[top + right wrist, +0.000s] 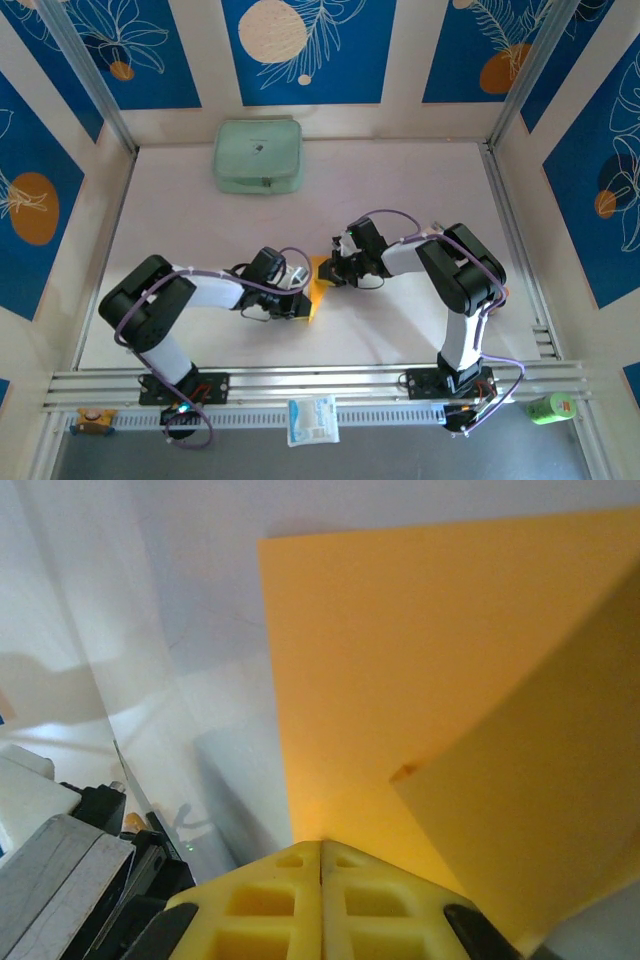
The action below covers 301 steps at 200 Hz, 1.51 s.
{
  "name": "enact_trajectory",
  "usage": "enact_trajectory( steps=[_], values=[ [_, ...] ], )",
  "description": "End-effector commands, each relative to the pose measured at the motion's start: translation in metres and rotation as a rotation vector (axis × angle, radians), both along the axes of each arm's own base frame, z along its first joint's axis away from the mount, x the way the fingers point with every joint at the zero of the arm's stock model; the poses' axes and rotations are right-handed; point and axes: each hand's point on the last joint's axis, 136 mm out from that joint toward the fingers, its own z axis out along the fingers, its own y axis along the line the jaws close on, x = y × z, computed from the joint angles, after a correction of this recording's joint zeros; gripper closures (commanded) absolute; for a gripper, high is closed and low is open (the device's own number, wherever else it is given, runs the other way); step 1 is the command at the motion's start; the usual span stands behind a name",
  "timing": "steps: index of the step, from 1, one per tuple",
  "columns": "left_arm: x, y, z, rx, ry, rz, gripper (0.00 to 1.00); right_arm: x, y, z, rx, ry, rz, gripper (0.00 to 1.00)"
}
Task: Fold a paper plane with a square sheet of paper (pick it up from the middle)
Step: Fold the wing for the fifth time at the center of the table.
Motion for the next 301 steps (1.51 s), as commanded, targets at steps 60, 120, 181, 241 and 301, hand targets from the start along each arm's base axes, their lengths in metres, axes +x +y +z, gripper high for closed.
enact_trajectory(
  steps=[60, 120, 181, 241, 301],
  values=[
    [-0.043, 0.019, -0.012, 0.053, 0.137, -0.061, 0.99, -0.023, -0.037, -0.059, -0.226, 0.148, -0.07, 0.93],
    [-0.041, 0.024, -0.002, 0.059, 0.083, -0.033, 0.9, -0.023, -0.037, -0.06, -0.232, 0.152, -0.071, 0.93],
    [0.007, 0.014, 0.058, -0.003, -0.177, 0.089, 0.84, -0.022, -0.035, -0.057, -0.221, 0.15, -0.074, 0.93],
    [0.034, -0.034, 0.061, -0.15, -0.115, 0.045, 0.9, -0.023, -0.034, -0.057, -0.217, 0.151, -0.073, 0.93],
    [0.056, -0.042, 0.031, -0.059, -0.116, 0.06, 0.9, -0.023, -0.034, -0.056, -0.214, 0.152, -0.074, 0.93]
  ],
)
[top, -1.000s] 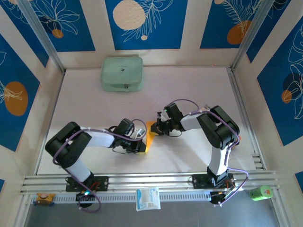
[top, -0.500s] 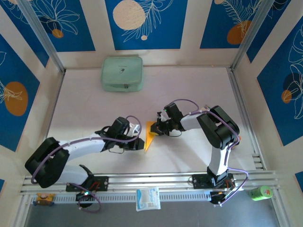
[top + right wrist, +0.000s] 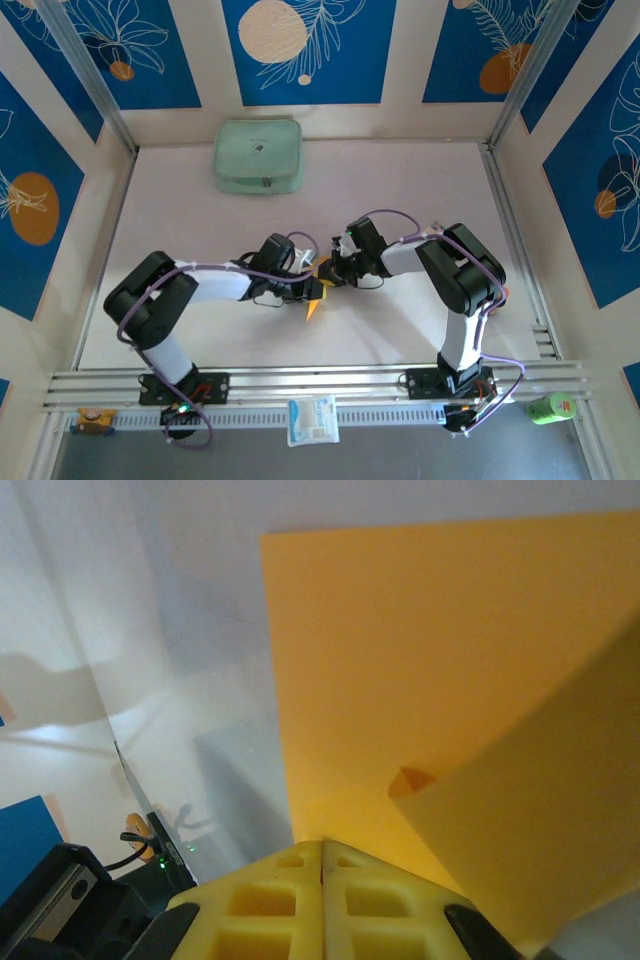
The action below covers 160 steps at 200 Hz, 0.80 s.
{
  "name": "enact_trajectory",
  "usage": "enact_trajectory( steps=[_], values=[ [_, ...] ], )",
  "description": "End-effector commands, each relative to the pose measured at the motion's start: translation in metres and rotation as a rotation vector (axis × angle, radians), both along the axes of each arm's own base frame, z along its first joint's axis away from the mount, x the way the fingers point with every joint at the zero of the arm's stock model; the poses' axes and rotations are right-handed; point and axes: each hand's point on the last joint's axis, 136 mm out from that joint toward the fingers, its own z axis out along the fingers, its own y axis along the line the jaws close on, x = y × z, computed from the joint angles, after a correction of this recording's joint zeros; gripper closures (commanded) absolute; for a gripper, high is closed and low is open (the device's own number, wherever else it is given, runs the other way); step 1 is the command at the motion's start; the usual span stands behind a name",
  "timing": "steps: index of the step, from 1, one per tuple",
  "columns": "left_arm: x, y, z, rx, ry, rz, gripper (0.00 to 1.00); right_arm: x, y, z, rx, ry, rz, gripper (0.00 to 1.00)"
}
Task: Fold a paper plane with a square sheet of paper (pick it up from the middle)
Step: Fold the wing for the fifth time at the center of the table.
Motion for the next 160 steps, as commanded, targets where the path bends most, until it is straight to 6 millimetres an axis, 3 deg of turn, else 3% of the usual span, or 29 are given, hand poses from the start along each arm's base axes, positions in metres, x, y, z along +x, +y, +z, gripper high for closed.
enact_trajectory(
  steps=[1, 38, 92, 160],
  values=[
    [0.012, -0.006, -0.001, 0.011, -0.035, -0.006, 0.9, -0.023, -0.034, -0.056, -0.212, 0.144, -0.07, 0.93],
    [-0.003, 0.008, -0.03, 0.081, 0.023, -0.014, 0.91, -0.024, -0.035, -0.057, -0.217, 0.146, -0.072, 0.93],
    [-0.035, 0.03, -0.057, 0.176, 0.08, -0.056, 0.92, -0.025, -0.039, -0.059, -0.225, 0.152, -0.078, 0.93],
    [-0.067, 0.045, -0.06, 0.251, 0.092, -0.115, 0.92, -0.026, -0.04, -0.06, -0.231, 0.154, -0.082, 0.93]
  ],
)
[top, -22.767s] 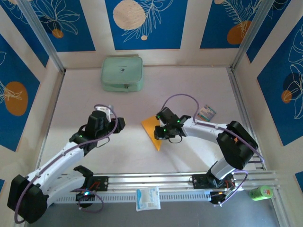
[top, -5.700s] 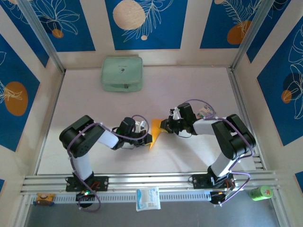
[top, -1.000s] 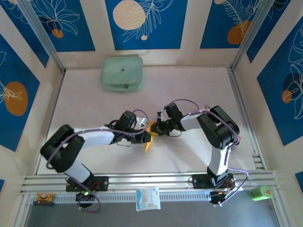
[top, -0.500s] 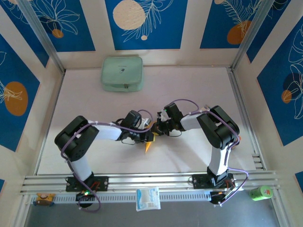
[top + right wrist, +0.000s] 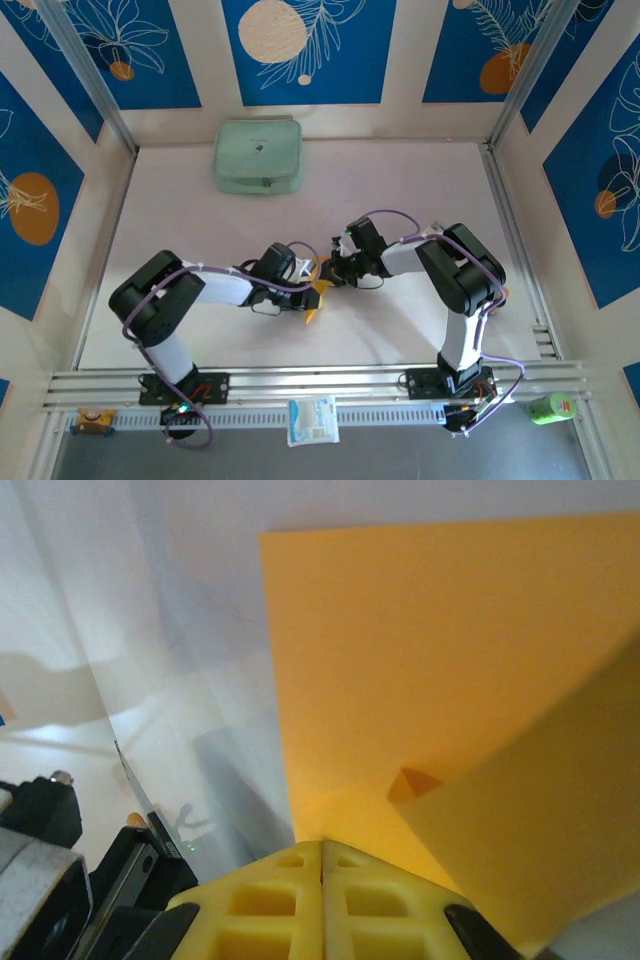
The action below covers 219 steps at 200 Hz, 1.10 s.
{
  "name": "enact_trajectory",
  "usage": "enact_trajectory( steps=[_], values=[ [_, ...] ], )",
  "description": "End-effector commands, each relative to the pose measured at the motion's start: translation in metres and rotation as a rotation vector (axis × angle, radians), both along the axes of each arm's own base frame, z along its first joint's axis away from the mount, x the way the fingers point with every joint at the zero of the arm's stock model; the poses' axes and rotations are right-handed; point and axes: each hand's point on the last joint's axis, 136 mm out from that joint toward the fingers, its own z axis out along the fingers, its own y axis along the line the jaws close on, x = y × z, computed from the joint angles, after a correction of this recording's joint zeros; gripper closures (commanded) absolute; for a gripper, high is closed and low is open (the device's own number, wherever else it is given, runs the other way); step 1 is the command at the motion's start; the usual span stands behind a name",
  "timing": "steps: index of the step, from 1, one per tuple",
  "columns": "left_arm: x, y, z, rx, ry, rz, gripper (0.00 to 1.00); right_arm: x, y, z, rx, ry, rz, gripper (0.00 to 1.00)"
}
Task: Fold a paper plane with a square sheet of paper (pick it up from the middle)
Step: Fold the wing for the fifth time at the center of the table.
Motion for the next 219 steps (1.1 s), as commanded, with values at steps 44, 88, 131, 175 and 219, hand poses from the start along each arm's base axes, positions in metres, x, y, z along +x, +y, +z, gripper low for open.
enact_trajectory(
  steps=[44, 88, 131, 175, 219],
  values=[
    [-0.065, 0.045, -0.03, 0.242, 0.122, -0.1, 0.93, -0.025, -0.04, -0.059, -0.231, 0.153, -0.082, 0.93],
    [-0.083, 0.058, -0.034, 0.278, 0.131, -0.101, 0.93, -0.025, -0.04, -0.058, -0.232, 0.152, -0.084, 0.93],
    [-0.087, 0.061, -0.02, 0.251, 0.086, -0.084, 0.96, -0.026, -0.038, -0.058, -0.229, 0.156, -0.085, 0.93],
    [-0.06, 0.048, 0.033, 0.12, -0.09, -0.019, 0.96, -0.028, -0.036, -0.056, -0.218, 0.165, -0.094, 0.93],
    [-0.017, 0.032, 0.063, -0.012, -0.156, 0.072, 0.91, -0.033, -0.033, -0.047, -0.208, 0.174, -0.13, 0.92]
  ],
)
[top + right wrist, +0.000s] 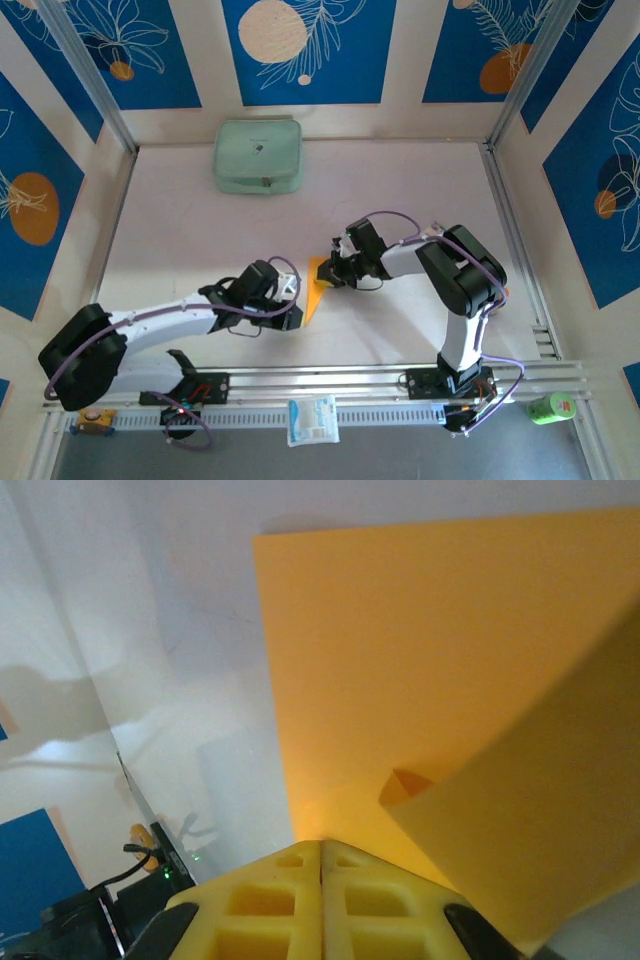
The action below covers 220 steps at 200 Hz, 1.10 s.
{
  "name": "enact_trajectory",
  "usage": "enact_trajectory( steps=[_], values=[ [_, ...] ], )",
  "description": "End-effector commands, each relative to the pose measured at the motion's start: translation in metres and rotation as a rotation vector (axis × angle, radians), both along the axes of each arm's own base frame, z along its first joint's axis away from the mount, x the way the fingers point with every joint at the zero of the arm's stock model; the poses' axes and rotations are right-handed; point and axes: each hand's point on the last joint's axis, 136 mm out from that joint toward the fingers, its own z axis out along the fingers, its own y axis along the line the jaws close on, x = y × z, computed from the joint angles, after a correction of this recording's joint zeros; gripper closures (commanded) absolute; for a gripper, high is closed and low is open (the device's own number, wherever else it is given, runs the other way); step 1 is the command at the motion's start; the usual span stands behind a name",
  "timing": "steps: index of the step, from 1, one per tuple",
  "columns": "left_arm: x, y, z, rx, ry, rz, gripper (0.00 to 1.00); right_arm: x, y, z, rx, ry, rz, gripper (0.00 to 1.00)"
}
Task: Fold a paper plane with a square sheet of paper (pick it up from the middle)
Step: Fold the wing for the fifth time at the center of the table.
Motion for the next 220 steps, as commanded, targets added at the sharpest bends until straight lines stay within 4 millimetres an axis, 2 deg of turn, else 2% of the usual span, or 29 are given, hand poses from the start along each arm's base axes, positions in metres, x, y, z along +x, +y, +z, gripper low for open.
enact_trajectory(
  steps=[1, 18, 52, 84, 116, 139, 167, 205, 220],
  values=[
    [0.03, -0.012, 0.017, -0.079, -0.033, 0.057, 0.91, -0.031, -0.034, -0.047, -0.196, 0.168, -0.095, 0.92],
    [0.043, -0.028, 0.02, -0.116, -0.024, 0.041, 0.9, -0.034, -0.033, -0.046, -0.204, 0.177, -0.111, 0.92],
    [0.062, -0.05, 0.008, -0.12, -0.016, 0.017, 0.9, -0.035, -0.033, -0.043, -0.208, 0.178, -0.136, 0.92],
    [0.076, -0.054, -0.012, -0.078, -0.003, 0.031, 0.91, -0.036, -0.033, -0.04, -0.203, 0.175, -0.139, 0.92],
    [0.087, -0.044, -0.034, 0.001, -0.014, 0.086, 0.91, -0.036, -0.03, -0.038, -0.183, 0.17, -0.132, 0.92],
    [0.08, -0.039, -0.053, 0.045, 0.031, 0.078, 0.93, -0.032, -0.029, -0.034, -0.173, 0.156, -0.131, 0.92],
    [0.061, -0.022, -0.076, 0.103, 0.086, 0.077, 0.98, -0.026, -0.035, -0.026, -0.163, 0.129, -0.136, 0.91],
    [0.029, -0.023, -0.082, 0.049, 0.163, -0.054, 1.0, -0.011, -0.049, 0.006, -0.139, 0.008, -0.138, 0.89],
    [0.019, -0.022, -0.081, 0.033, 0.182, -0.095, 1.0, -0.008, -0.063, 0.017, -0.167, -0.025, -0.158, 0.88]
  ],
)
